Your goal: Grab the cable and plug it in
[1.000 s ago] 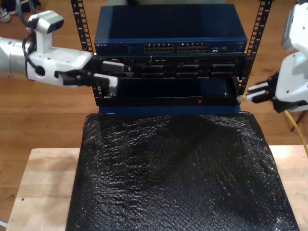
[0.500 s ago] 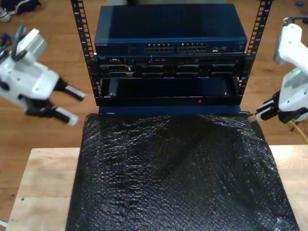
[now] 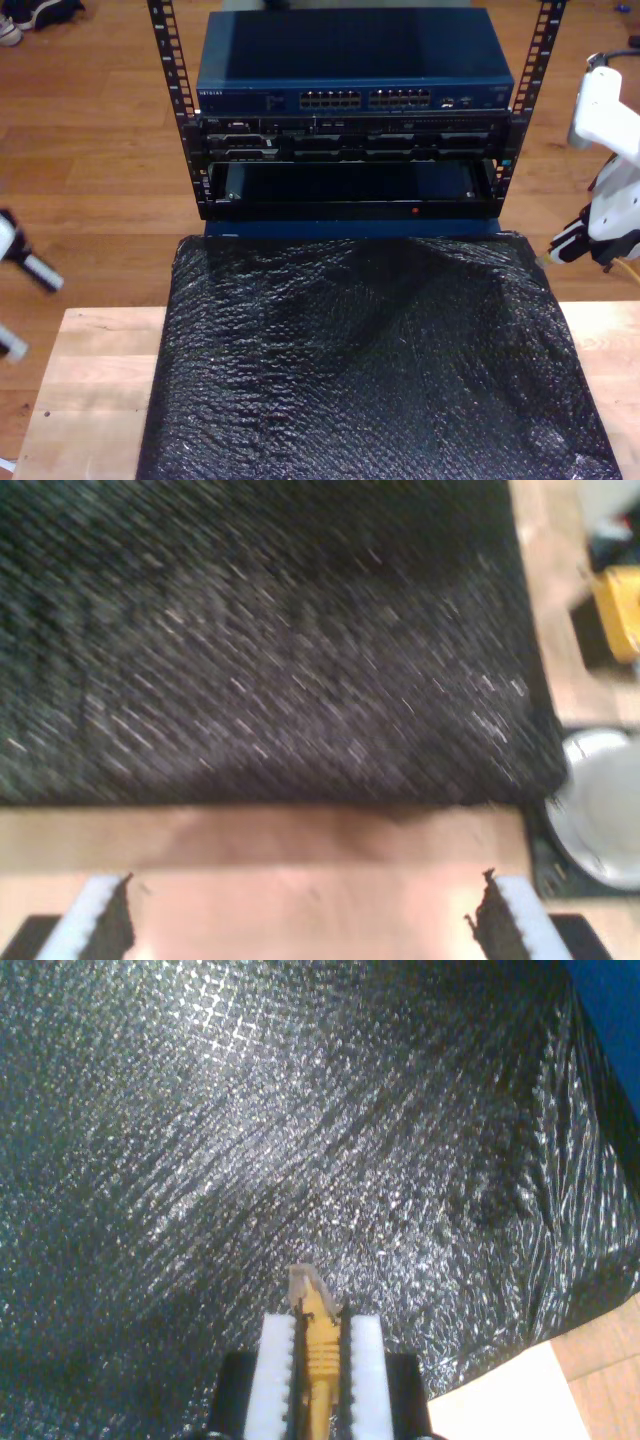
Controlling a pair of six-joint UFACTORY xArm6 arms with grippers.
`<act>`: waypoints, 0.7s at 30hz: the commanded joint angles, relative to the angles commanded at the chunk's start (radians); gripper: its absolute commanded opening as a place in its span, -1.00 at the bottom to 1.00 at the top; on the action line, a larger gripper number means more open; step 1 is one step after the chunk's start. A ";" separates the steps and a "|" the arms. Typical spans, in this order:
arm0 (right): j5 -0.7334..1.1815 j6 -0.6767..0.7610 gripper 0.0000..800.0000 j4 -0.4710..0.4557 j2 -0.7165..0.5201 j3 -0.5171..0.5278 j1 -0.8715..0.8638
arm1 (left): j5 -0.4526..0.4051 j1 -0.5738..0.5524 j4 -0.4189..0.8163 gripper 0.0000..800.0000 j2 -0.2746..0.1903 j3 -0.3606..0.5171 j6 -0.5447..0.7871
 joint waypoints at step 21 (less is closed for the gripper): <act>0.002 0.002 -1.00 -0.002 0.003 0.011 0.000 | -0.006 0.410 0.215 0.99 -0.071 0.338 0.407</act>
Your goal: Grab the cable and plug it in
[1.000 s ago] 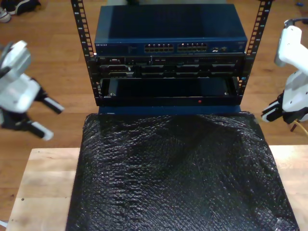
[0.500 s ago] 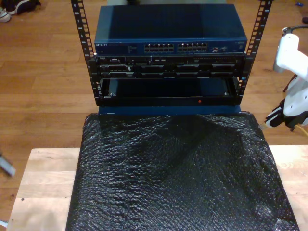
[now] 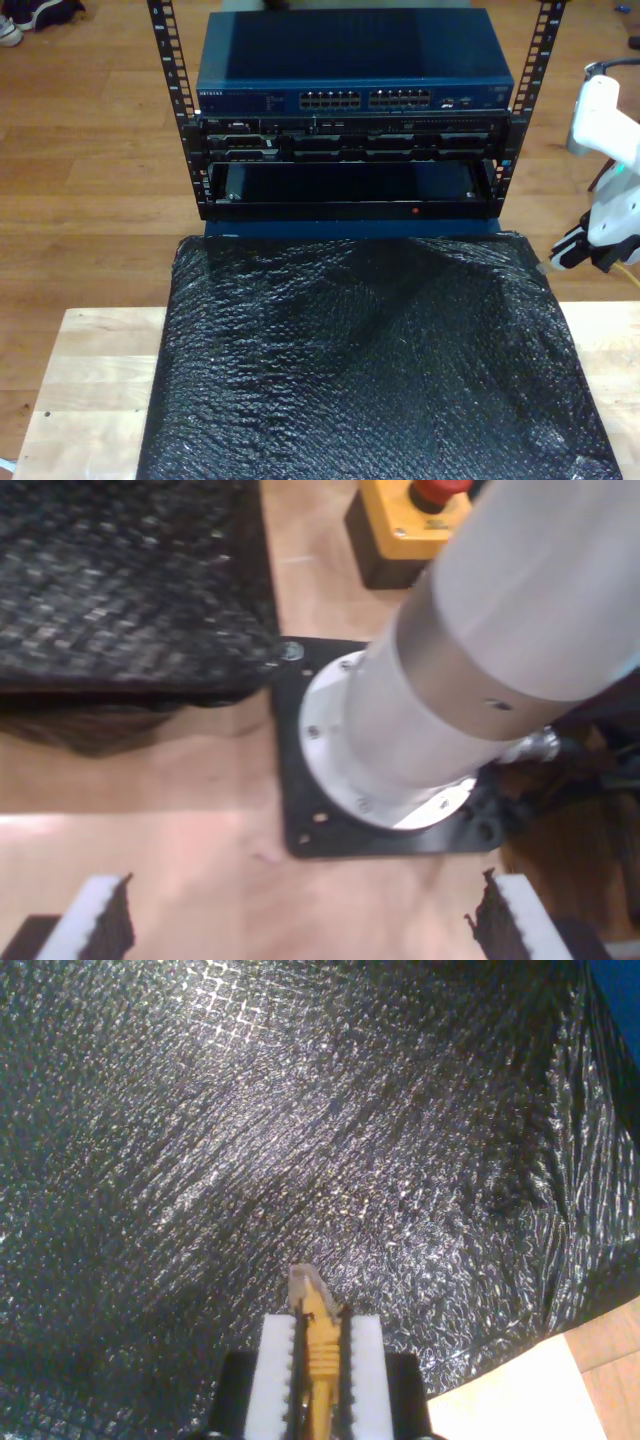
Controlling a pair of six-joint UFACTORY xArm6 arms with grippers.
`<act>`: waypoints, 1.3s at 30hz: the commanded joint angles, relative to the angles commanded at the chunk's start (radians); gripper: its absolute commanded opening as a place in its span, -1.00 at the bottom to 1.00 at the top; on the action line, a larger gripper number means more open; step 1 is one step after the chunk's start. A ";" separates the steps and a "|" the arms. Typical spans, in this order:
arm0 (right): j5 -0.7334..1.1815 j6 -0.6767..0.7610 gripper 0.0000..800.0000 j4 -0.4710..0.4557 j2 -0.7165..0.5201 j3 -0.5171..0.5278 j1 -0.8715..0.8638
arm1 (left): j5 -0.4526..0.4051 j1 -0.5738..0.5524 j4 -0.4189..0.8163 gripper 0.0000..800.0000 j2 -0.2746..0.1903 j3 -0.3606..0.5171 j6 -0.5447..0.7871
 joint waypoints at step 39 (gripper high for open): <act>0.000 -0.003 -1.00 0.000 -0.006 0.063 -0.002 | -0.302 0.146 0.241 1.00 -0.241 0.400 0.218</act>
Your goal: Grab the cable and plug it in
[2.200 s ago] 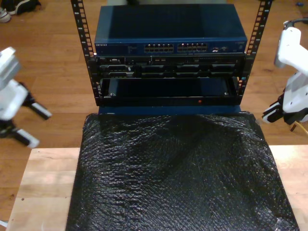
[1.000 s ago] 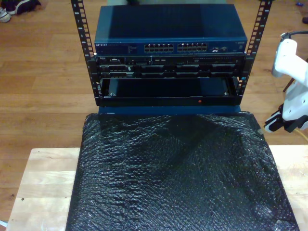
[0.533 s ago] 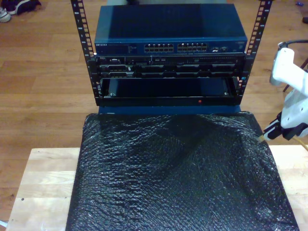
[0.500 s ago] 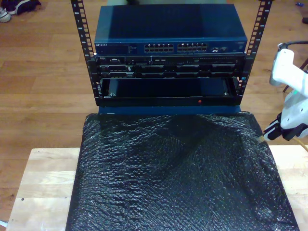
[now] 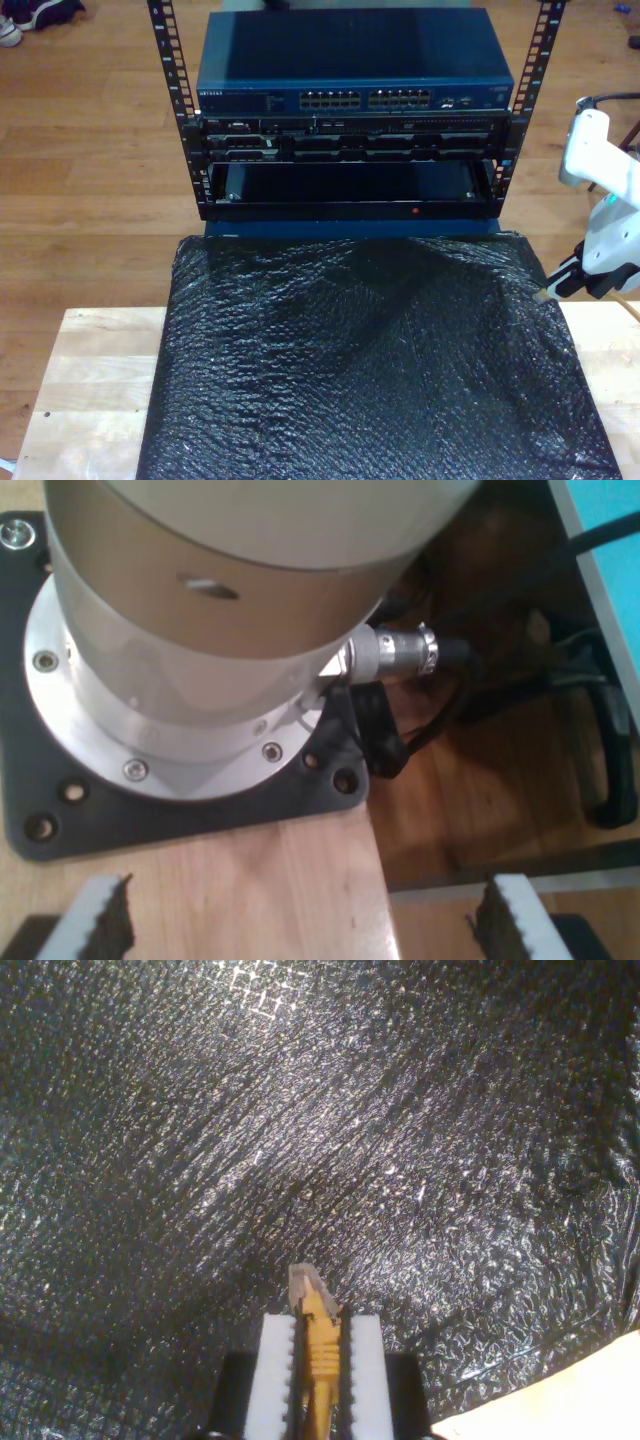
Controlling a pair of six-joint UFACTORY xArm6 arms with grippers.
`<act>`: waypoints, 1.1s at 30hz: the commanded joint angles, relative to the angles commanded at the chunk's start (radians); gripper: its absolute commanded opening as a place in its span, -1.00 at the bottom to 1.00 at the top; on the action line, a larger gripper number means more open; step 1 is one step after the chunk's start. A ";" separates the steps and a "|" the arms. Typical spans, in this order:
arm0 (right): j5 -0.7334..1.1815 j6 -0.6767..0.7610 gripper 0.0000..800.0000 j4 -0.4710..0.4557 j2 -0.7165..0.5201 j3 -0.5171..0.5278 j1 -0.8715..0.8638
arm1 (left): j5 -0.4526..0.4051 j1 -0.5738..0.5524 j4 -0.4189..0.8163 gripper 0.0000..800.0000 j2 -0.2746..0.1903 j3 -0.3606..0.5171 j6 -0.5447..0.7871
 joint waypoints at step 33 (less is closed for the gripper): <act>0.000 -0.003 -1.00 0.000 -0.031 0.044 -0.002 | -0.404 0.144 -0.009 1.00 -0.037 0.210 0.150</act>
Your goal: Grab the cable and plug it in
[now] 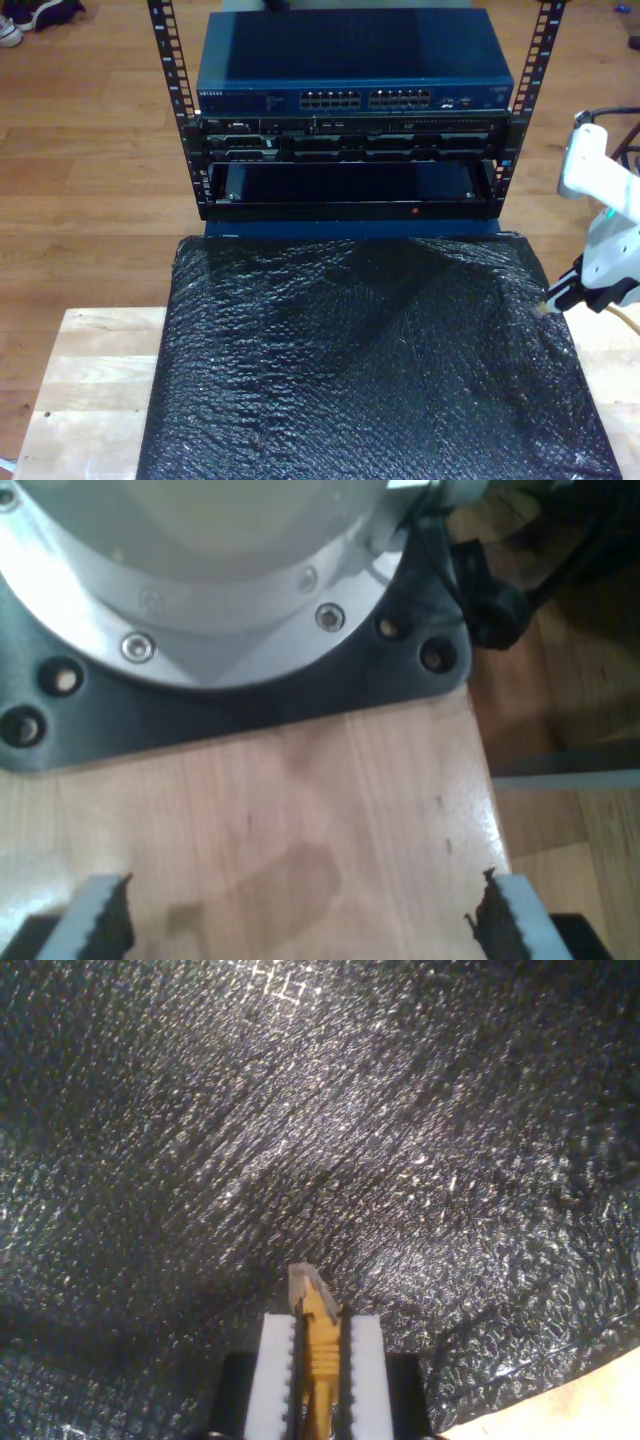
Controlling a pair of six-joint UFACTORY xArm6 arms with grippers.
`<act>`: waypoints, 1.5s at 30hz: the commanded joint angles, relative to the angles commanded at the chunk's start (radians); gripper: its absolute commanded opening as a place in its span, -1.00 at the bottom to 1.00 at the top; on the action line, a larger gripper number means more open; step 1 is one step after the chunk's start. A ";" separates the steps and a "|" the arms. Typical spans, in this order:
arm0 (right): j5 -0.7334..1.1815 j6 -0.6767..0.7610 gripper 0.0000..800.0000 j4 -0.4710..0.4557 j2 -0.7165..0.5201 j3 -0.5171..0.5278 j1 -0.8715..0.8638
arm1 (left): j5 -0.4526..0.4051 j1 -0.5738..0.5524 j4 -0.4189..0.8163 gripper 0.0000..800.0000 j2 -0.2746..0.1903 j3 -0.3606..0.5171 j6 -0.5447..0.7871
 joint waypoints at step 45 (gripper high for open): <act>-0.635 0.000 -1.00 -0.133 -0.017 0.141 0.302 | 0.003 0.021 -0.049 1.00 0.026 -0.006 0.061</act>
